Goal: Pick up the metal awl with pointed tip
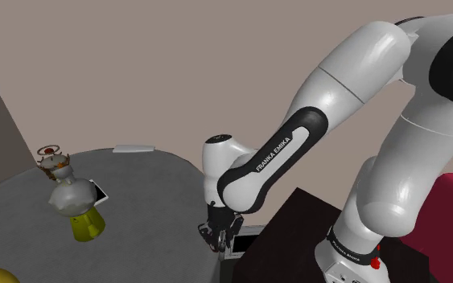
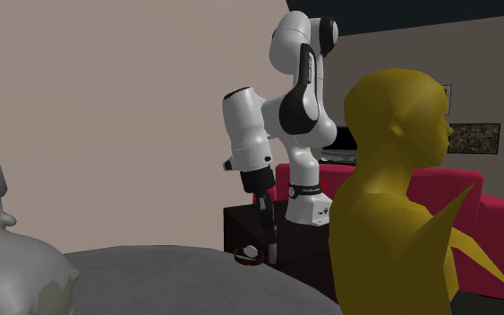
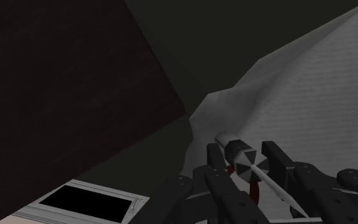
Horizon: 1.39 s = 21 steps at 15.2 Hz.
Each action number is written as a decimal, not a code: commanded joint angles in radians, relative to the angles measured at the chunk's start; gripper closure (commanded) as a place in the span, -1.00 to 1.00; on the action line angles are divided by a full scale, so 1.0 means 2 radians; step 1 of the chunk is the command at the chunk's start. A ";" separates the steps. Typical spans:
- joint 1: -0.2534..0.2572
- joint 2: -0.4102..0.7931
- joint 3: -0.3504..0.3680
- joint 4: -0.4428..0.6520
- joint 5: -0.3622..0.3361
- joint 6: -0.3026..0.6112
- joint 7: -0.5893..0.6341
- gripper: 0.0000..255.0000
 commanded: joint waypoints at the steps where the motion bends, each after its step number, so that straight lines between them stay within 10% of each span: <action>1: 0.000 0.001 0.000 0.000 0.000 0.001 0.000 1.00; 21: 0.002 -0.093 -0.013 0.021 0.015 -0.111 -0.002 1.00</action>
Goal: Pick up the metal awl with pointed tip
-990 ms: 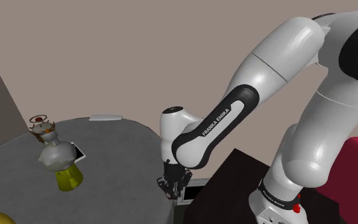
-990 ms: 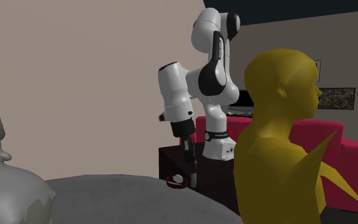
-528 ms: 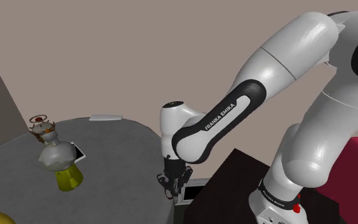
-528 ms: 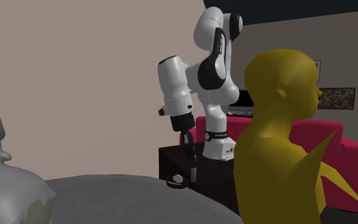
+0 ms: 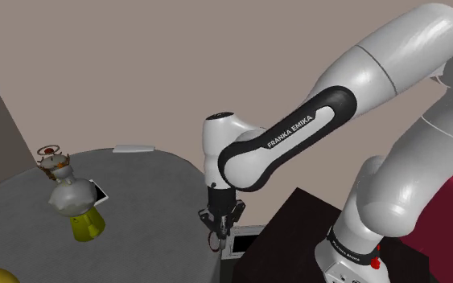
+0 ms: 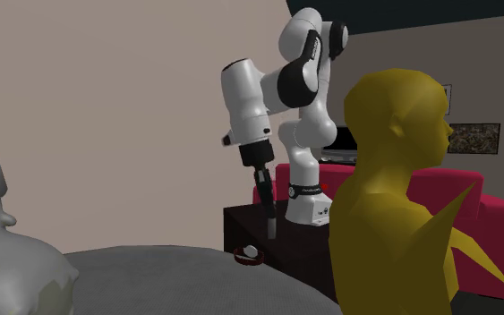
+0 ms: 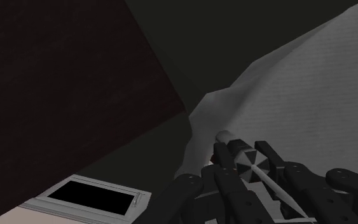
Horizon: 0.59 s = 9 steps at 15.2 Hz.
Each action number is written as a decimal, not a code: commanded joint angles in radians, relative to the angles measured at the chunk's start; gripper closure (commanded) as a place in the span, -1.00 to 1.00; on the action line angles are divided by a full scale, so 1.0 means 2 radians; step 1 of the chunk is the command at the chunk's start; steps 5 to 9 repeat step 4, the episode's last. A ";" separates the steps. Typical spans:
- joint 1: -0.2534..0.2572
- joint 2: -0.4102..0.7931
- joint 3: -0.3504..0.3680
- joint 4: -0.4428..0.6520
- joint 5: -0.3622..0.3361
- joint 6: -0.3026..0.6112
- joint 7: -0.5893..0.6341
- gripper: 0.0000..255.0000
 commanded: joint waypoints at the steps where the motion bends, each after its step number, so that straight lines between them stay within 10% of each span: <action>1: 0.002 -0.015 -0.002 0.005 0.002 -0.019 0.002 1.00; 9: 0.002 -0.022 -0.003 0.007 0.002 -0.028 0.003 1.00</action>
